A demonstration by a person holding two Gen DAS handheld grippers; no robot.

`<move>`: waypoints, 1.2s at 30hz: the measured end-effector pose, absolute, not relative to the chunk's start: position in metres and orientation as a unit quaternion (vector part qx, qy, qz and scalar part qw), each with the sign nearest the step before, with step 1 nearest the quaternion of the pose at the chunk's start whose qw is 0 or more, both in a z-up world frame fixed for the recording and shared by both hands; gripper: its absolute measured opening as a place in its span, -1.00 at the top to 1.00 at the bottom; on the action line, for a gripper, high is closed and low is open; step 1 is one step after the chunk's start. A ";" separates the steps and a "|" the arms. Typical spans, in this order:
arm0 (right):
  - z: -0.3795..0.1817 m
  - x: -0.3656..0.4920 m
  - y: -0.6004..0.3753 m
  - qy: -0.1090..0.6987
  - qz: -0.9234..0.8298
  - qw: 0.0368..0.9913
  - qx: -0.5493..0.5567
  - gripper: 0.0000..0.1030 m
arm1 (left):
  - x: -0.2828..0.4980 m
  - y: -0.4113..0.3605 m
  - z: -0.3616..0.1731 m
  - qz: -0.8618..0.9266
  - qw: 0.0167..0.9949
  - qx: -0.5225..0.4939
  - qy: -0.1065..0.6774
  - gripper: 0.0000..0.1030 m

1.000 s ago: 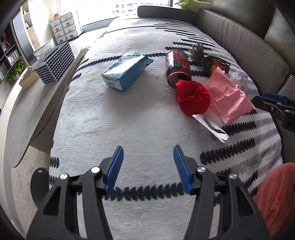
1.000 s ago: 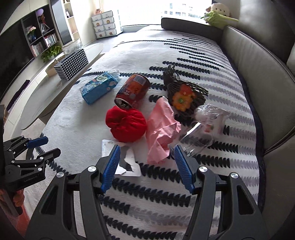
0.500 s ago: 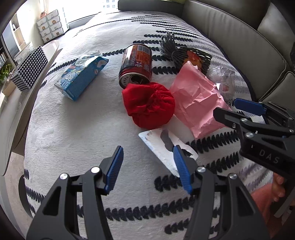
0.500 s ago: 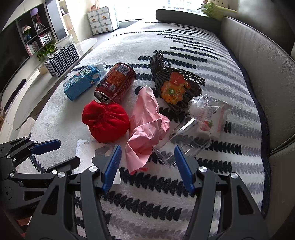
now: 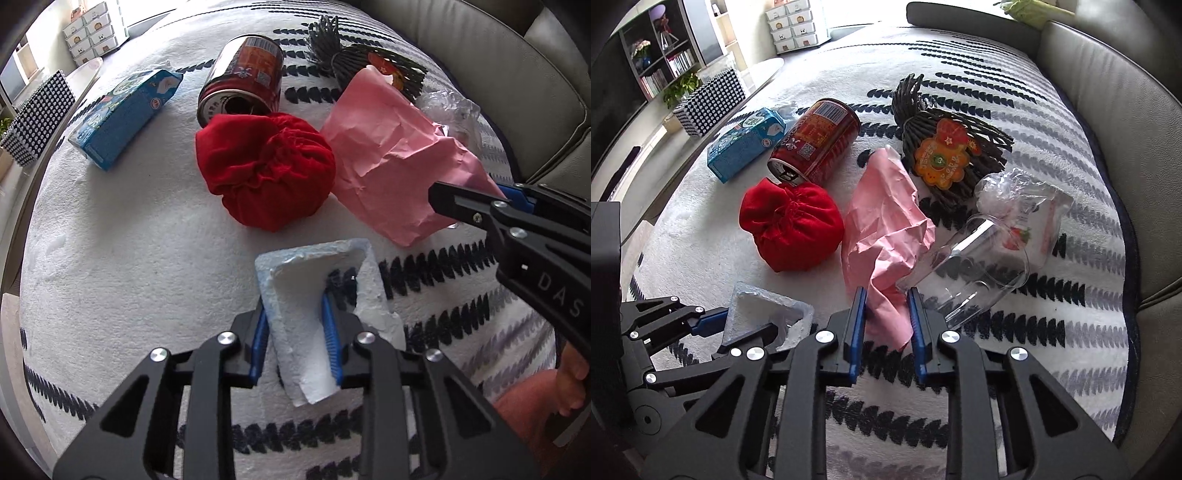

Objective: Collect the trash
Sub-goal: 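Grasp the white plastic tray with left tool while right tool grasps pink paper, then carry the pink paper and white tray to the grey bin and release both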

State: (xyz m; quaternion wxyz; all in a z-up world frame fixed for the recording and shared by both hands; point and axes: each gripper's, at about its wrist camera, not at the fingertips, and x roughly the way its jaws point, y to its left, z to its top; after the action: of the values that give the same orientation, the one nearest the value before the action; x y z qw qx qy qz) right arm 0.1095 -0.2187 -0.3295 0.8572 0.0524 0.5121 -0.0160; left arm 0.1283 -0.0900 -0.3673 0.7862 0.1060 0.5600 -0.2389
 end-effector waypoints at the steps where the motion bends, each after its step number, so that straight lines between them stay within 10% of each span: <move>1: -0.328 0.109 -0.219 0.511 -0.016 0.858 0.054 0.61 | 0.127 -0.089 -0.366 -0.240 0.788 0.108 0.557 0.47; 19: -0.251 0.066 -0.174 0.446 -0.001 0.895 0.036 0.73 | 0.092 0.029 -0.302 -0.201 0.831 0.085 0.511 0.48; 36: -0.235 0.073 0.093 0.430 0.207 0.877 -0.053 0.73 | 0.060 0.308 -0.279 0.001 0.875 0.008 0.484 0.48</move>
State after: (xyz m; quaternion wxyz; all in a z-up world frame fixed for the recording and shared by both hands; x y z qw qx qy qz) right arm 0.0734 0.0928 -0.2354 0.8771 -0.0531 0.4301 0.2070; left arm 0.0601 0.3082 -0.2788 0.8752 0.0077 0.4837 0.0007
